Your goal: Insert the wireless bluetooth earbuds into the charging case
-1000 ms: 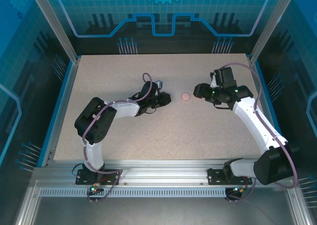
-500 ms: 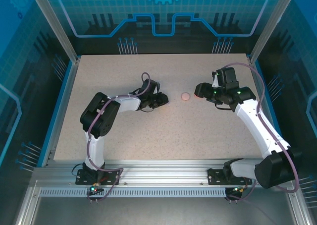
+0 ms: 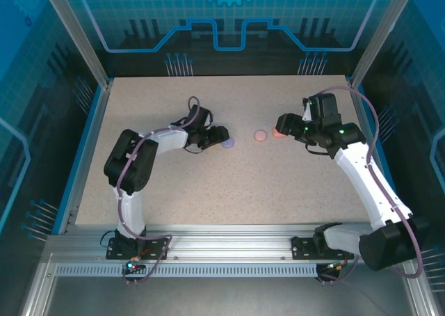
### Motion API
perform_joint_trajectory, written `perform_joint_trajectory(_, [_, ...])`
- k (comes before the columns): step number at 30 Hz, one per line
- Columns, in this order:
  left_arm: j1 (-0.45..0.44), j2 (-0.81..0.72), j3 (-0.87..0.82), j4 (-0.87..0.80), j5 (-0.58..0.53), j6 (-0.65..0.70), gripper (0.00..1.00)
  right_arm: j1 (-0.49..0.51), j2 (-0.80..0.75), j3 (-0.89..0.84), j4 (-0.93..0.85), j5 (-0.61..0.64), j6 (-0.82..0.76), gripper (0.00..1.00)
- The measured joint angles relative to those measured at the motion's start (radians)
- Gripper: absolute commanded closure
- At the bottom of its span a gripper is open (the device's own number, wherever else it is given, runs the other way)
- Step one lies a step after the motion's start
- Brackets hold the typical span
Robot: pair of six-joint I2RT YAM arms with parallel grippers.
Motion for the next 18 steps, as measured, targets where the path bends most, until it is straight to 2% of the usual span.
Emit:
perform_joint_trajectory(3, [0.050, -0.074, -0.015, -0.031, -0.013, 0.033, 0.11, 0.000, -0.008, 0.005, -0.007, 0.016, 0.000, 0.21])
perform_joint_trajectory(4, [0.072, -0.105, -0.021, -0.041, -0.019, 0.046, 0.04, -0.001, -0.011, 0.005, -0.010, 0.019, -0.001, 0.17])
perform_joint_trajectory(5, [0.092, -0.132, -0.027, -0.048, -0.022, 0.058, 0.01, -0.002, -0.015, 0.006, -0.014, 0.022, -0.002, 0.16])
perform_joint_trajectory(8, [0.153, -0.226, -0.046, -0.074, -0.039, 0.095, 0.01, -0.008, -0.023, 0.007, -0.027, 0.041, -0.010, 0.01])
perform_joint_trajectory(11, [0.199, -0.331, -0.052, -0.108, -0.076, 0.153, 0.01, -0.019, -0.025, 0.013, -0.047, 0.068, -0.017, 0.00])
perform_joint_trajectory(18, [0.200, -0.575, -0.055, -0.137, -0.201, 0.328, 0.01, -0.051, -0.025, 0.040, -0.076, 0.166, -0.034, 0.00])
